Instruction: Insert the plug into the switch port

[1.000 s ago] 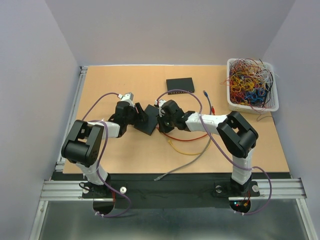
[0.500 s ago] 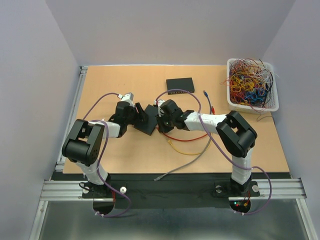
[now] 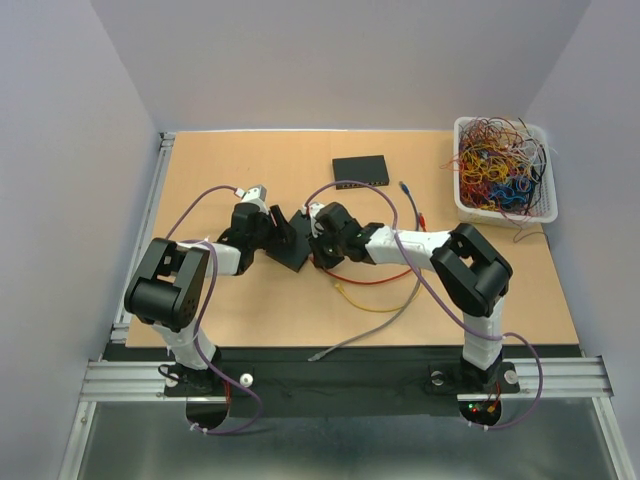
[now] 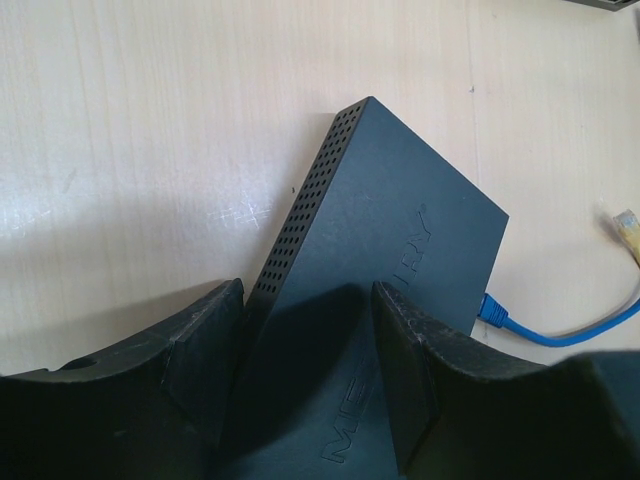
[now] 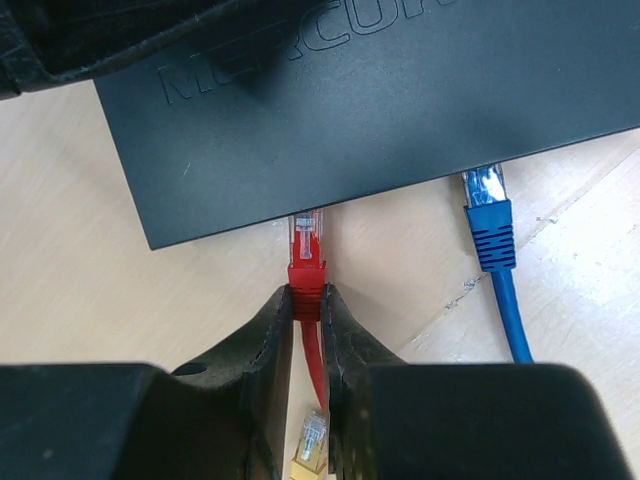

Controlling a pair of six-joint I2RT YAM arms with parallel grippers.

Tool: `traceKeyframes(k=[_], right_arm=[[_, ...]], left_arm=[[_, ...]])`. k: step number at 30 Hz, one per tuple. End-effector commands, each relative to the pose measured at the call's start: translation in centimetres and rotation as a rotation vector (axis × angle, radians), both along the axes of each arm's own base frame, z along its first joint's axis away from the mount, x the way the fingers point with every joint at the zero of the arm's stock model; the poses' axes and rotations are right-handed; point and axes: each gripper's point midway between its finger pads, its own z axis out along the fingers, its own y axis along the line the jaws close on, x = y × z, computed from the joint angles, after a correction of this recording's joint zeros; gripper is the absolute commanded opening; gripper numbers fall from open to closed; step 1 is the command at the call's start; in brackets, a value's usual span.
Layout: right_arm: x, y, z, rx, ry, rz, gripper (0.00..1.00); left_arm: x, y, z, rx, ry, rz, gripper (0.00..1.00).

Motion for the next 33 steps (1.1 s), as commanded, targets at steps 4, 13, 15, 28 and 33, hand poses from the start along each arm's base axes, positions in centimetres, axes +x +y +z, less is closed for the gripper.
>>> traceKeyframes(k=[4,13,15,28,33], right_arm=[[2.1,3.7,3.8,0.097,-0.123,0.030,0.00],[3.2,4.4,5.5,0.099,-0.197,0.068,0.00],[2.9,5.0,6.0,0.115,-0.212,0.125,0.00],[2.1,5.6,6.6,0.160,-0.306,0.271,0.01],[1.9,5.9,6.5,0.195,-0.329,0.281,0.00]], left_arm=[[-1.2,-1.0,-0.8,-0.017,0.029,-0.045,0.64],[-1.8,-1.8,-1.4,-0.016,0.048,-0.065,0.64],[-1.9,-2.0,-1.7,-0.013,0.055,-0.071,0.64],[-1.9,-2.8,-2.0,-0.017,0.060,-0.098,0.64],[-2.2,-3.0,-2.3,-0.019,0.068,-0.109,0.63]])
